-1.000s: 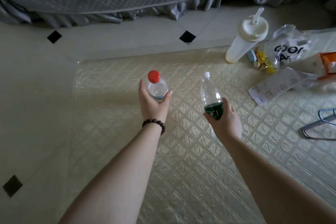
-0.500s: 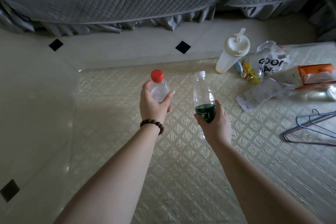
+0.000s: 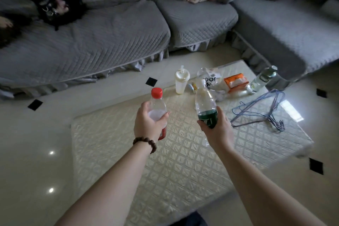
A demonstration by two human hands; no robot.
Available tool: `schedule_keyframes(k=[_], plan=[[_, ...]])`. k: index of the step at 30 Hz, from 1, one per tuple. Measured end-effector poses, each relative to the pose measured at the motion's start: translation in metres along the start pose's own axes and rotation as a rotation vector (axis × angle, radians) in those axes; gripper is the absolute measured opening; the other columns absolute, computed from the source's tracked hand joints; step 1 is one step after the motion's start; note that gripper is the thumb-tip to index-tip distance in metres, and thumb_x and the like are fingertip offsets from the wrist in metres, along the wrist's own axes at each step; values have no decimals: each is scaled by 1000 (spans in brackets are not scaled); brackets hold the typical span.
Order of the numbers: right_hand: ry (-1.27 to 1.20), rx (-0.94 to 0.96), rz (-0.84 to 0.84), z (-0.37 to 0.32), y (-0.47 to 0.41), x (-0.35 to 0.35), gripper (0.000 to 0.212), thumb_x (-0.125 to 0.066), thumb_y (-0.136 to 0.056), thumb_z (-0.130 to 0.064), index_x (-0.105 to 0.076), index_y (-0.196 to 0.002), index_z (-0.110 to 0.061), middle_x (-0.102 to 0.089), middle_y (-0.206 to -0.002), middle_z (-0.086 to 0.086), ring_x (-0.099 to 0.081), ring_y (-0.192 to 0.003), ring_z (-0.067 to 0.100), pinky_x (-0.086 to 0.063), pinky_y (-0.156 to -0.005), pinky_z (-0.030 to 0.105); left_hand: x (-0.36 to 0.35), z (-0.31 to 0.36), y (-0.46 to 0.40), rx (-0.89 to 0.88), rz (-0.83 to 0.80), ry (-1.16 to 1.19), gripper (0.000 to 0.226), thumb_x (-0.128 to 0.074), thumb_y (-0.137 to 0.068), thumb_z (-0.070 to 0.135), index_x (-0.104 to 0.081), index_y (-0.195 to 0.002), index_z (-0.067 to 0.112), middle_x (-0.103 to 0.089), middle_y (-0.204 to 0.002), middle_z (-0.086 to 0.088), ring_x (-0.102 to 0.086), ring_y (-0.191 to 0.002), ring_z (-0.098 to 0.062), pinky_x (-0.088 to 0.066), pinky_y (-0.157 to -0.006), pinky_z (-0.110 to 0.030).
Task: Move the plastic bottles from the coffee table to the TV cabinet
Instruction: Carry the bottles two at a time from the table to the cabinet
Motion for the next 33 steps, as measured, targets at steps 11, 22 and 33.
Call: schedule_keyframes(k=[11, 22, 33], plan=[[-58, -218, 305, 72, 134, 82, 81, -72, -77, -47, -33, -145, -25, -59, -127, 1, -55, -110, 20, -46, -79, 32, -51, 43, 120, -224, -388, -27, 70, -76, -67, 57, -46, -122, 25, -55, -116, 6, -55, -103, -15, -46, -80, -27], [-111, -497, 631, 160, 279, 135, 81, -73, -78, -44, -35, -145, -18, -58, -129, 9, -55, -112, 28, -46, -87, 36, -104, 68, 241, -468, -736, -86, 71, -77, -66, 56, -49, -122, 23, -58, -112, 0, -56, -101, -19, -49, -80, -31], [-191, -827, 942, 253, 432, 181, 83, -74, -76, -45, -34, -145, -20, -51, -138, 8, -51, -123, 28, -46, -96, 38, -171, 93, 405, -622, -1148, -128, 72, -75, -64, 61, -48, -122, 29, -57, -111, 4, -57, -96, -16, -49, -76, -32]])
Point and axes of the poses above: each hand's wrist, its own y-axis away from the middle knuckle, its own x-axis out of the back of the hand, z = x × y, the point moved 6 cm from there along -y, towards the middle knuckle
